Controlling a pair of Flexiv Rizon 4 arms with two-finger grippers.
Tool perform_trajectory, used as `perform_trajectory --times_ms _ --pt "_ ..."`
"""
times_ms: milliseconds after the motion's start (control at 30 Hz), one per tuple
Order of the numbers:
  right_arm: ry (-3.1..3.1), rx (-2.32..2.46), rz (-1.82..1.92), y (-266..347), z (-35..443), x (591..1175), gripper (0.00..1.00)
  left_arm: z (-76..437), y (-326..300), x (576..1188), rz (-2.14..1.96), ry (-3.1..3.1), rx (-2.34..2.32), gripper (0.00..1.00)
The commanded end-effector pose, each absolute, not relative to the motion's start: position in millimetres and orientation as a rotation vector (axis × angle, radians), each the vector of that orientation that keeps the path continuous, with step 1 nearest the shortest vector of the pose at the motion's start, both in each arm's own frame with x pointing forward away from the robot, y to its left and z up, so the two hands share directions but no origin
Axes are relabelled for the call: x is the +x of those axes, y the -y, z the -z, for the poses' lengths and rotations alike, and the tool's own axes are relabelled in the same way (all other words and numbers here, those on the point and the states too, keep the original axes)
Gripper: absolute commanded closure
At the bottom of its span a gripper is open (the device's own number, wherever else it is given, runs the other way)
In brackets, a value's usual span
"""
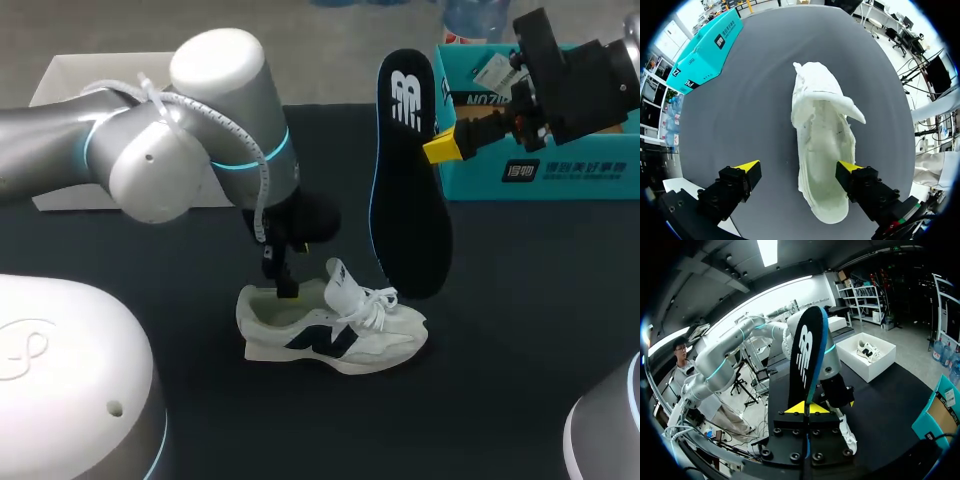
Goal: Take the shoe out of the shoebox, open the shoe tongue, remove and reinsert the insole, then place the shoe into the shoebox
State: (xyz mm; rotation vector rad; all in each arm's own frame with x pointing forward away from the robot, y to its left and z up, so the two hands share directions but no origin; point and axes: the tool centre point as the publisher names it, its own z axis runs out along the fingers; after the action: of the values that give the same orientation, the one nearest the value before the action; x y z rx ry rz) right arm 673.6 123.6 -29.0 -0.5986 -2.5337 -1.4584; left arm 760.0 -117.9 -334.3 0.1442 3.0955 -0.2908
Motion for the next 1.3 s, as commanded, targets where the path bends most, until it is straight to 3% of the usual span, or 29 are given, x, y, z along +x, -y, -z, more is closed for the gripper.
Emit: perform_trajectory --times_ms 33,467,633,667,700,800,1300 --pt "2.535 -0.598 1.453 -125.3 29.5 675.4 1.0 357.0 137.8 775.7 0.285 -3.129 0.16 0.0" --pt "2.535 -0.598 1.453 -125.3 29.5 675.4 1.0 371.7 153.2 770.9 0.282 -3.155 0.195 0.04" --pt "2.535 -0.598 1.453 -125.3 29.5 675.4 1.0 376.3 153.0 767.0 0.286 -3.172 0.2 0.13" --pt "2.535 -0.598 1.453 -125.3 29.5 675.4 1.0 376.3 153.1 764.9 0.301 -3.178 0.213 0.27" --pt "2.535 -0.598 1.453 -125.3 29.5 675.4 1.0 376.0 153.2 763.6 0.307 -3.18 0.221 0.52" --pt "2.535 -0.598 1.453 -125.3 29.5 675.4 1.0 375.7 153.8 757.9 0.303 -3.186 0.233 1.0" --pt "2.535 -0.598 1.453 -125.3 29.5 675.4 1.0 376.2 152.9 750.1 0.278 -3.193 0.234 1.0"
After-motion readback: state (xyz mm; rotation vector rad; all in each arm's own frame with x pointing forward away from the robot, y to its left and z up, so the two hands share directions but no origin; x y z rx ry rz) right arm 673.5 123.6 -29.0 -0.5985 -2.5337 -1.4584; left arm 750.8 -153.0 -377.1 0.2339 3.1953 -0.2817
